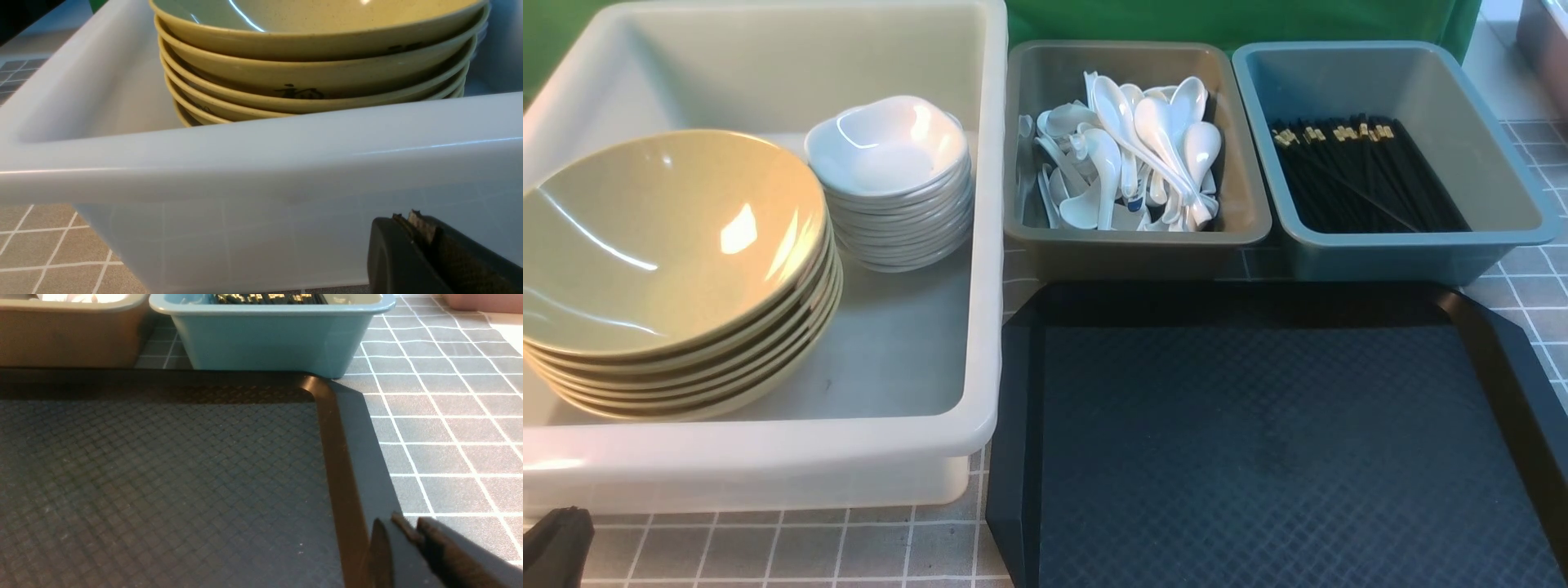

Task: On grey table put chopsticks spoon bowls plates into blue grey white boxes.

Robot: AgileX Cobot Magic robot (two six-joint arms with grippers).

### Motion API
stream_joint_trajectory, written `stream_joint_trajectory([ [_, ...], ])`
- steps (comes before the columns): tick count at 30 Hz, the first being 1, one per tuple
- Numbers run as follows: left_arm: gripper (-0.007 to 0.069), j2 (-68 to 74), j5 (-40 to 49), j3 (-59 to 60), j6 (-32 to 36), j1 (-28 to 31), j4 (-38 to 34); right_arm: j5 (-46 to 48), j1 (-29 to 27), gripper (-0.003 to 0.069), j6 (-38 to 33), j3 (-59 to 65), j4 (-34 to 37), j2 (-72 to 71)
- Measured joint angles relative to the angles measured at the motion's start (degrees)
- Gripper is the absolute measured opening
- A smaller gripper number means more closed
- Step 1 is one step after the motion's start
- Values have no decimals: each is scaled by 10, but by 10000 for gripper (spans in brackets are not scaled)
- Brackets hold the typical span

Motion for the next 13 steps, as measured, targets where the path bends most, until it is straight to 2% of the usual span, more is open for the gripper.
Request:
stream_joint_trajectory([
  [13,-11,0,0,0,0,0,0,0,0,77,0,0,0,0],
])
